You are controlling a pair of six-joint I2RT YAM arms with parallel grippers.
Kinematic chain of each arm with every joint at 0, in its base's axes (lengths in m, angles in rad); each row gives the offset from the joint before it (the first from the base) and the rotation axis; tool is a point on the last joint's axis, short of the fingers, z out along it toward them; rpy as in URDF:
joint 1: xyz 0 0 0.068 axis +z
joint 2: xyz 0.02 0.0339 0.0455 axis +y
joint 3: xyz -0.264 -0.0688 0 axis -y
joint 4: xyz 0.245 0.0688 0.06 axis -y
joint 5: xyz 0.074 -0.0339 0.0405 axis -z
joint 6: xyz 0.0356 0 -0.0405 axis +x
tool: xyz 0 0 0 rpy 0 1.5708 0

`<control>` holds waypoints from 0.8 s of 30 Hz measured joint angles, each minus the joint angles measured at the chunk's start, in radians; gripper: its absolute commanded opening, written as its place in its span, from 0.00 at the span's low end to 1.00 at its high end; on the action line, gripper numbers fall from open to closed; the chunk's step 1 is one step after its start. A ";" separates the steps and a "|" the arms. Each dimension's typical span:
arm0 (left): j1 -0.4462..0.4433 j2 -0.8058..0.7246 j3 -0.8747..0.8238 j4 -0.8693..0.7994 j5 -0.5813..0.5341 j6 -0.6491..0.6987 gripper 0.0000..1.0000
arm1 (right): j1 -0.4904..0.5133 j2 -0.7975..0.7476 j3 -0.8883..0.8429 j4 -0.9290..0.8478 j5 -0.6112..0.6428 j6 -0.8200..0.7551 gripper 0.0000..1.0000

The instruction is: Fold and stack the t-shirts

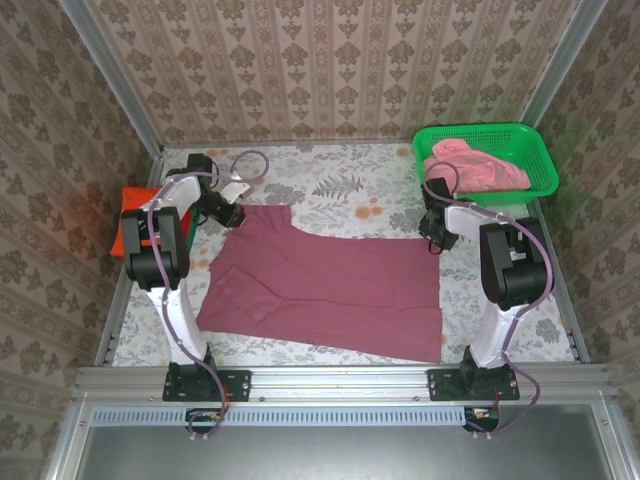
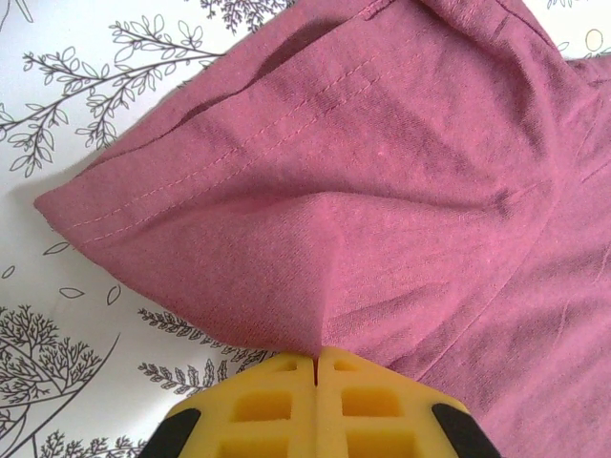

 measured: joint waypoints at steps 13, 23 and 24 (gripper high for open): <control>0.000 0.000 0.000 0.000 0.000 0.000 0.00 | -0.007 0.008 0.026 -0.056 0.000 -0.003 0.00; 0.009 -0.003 -0.014 0.037 0.001 -0.008 0.00 | 0.021 -0.084 0.019 -0.023 -0.016 -0.030 0.00; 0.013 -0.005 -0.016 0.042 0.003 -0.008 0.00 | 0.027 -0.105 0.019 -0.013 -0.016 -0.034 0.00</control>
